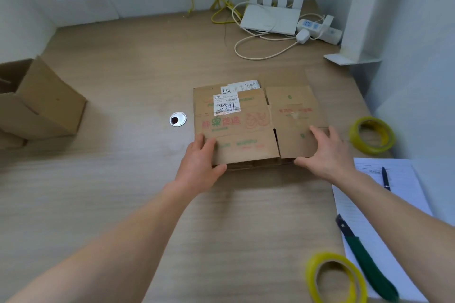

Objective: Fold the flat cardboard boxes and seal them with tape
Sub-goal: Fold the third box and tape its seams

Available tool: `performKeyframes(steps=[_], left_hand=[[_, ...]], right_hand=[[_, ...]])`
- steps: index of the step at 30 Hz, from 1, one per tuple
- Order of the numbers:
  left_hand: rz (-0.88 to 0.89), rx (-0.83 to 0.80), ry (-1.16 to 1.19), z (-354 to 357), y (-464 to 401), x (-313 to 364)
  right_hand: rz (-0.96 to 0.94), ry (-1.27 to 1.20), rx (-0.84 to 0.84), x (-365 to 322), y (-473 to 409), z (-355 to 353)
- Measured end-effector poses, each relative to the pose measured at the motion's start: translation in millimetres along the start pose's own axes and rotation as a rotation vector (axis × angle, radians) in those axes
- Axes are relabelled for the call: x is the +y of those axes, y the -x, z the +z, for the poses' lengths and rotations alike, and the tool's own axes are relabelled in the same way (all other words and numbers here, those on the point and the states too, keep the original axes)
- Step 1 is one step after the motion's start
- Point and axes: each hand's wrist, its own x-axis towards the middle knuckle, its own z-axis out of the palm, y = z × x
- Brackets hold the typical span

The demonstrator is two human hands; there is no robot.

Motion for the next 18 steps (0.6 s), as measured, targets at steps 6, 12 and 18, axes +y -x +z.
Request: performKeyframes(steps=[6, 12, 18], left_hand=[[0.048, 0.172, 0.06, -18.5, 18.4, 10.4], [0.07, 0.306, 0.151, -43.7, 41.4, 25.8], [0.086, 0.447, 0.277, -78.1, 85.7, 34.3]], right_hand=[[-0.117, -0.107, 0.124, -7.9, 19.8, -14.3], [-0.335, -0.251, 0.337, -35.4, 55.9, -36.4], [-0.44, -0.316, 0.409, -69.5, 116.4, -53.0]])
